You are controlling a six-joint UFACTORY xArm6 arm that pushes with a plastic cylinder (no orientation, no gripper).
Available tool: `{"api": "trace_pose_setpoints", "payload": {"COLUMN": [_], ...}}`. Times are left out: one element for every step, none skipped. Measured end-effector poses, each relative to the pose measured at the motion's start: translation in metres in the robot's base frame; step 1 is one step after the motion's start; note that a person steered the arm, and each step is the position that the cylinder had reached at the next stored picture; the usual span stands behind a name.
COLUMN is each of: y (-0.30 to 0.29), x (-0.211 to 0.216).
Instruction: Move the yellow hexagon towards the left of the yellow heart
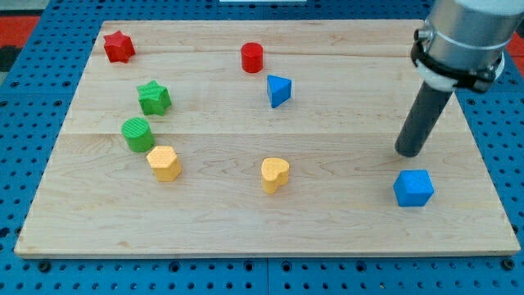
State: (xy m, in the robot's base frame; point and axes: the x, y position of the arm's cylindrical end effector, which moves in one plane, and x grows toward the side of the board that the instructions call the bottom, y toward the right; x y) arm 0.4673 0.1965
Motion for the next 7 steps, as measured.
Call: {"api": "trace_pose_setpoints", "payload": {"y": [-0.071, -0.156, -0.173, -0.202, -0.252, -0.305, -0.23], "x": [0.008, 0.007, 0.035, 0.058, 0.062, 0.078, 0.099]}}
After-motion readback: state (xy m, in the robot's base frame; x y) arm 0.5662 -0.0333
